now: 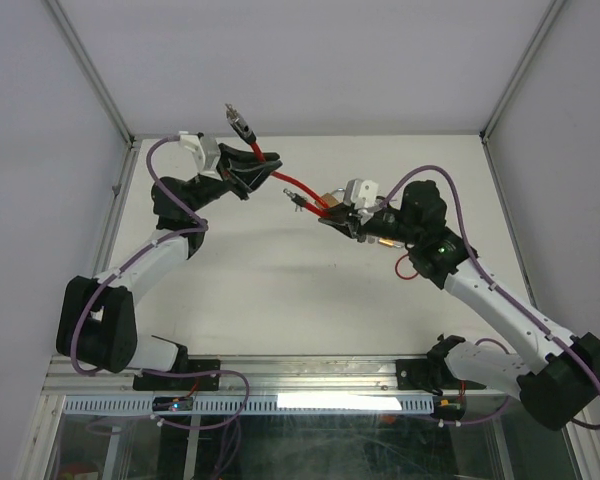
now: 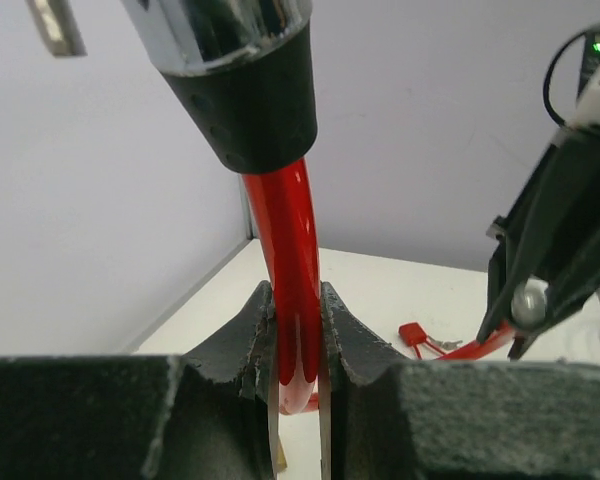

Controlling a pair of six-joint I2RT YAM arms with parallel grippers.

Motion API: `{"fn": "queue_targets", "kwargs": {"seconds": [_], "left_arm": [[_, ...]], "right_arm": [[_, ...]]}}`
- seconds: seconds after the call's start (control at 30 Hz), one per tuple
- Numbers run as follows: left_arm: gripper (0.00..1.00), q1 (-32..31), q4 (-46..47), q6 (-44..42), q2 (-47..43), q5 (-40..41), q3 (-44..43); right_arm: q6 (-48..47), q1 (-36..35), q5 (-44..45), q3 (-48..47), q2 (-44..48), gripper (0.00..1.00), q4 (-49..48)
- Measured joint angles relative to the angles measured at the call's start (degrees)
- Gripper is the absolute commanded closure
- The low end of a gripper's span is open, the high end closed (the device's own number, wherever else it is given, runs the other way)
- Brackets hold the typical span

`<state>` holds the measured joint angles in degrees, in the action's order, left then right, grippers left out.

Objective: Lock with the key
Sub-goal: Lock the lock.

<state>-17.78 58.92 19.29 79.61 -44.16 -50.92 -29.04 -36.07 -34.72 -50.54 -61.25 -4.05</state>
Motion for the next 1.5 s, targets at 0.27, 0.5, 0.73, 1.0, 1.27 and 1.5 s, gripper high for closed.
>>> {"fn": "queue_targets", "kwargs": {"seconds": [0.27, 0.5, 0.73, 1.0, 1.27, 1.5], "left_arm": [[1.00, -0.33, -1.20, -7.89, -5.11, -0.55, 8.50], [1.00, -6.51, -15.15, -21.73, -11.82, 5.44, 9.97], [1.00, -7.82, -25.35, -28.48, -12.94, 10.36, 12.92], [1.00, -8.92, -29.68, -30.88, -13.05, 10.40, 17.14], [1.00, -8.92, -31.30, -32.09, -13.11, 7.41, 17.09], [1.00, -9.60, -34.05, -32.76, -12.28, 6.08, 16.20]], "right_arm": [[15.08, 5.70, -9.38, -2.99, 0.81, 1.00, 5.88], [19.80, 6.21, -13.25, -4.46, -0.66, 1.00, 9.01], [19.45, 6.91, -14.40, -5.18, -1.64, 1.00, 12.61], [15.15, 7.80, -15.06, -7.21, -3.65, 1.00, 19.32], [10.62, 7.80, -14.38, -10.27, -7.41, 1.00, 25.90], [8.37, 7.39, -13.33, -10.95, -9.62, 1.00, 28.98]]}}
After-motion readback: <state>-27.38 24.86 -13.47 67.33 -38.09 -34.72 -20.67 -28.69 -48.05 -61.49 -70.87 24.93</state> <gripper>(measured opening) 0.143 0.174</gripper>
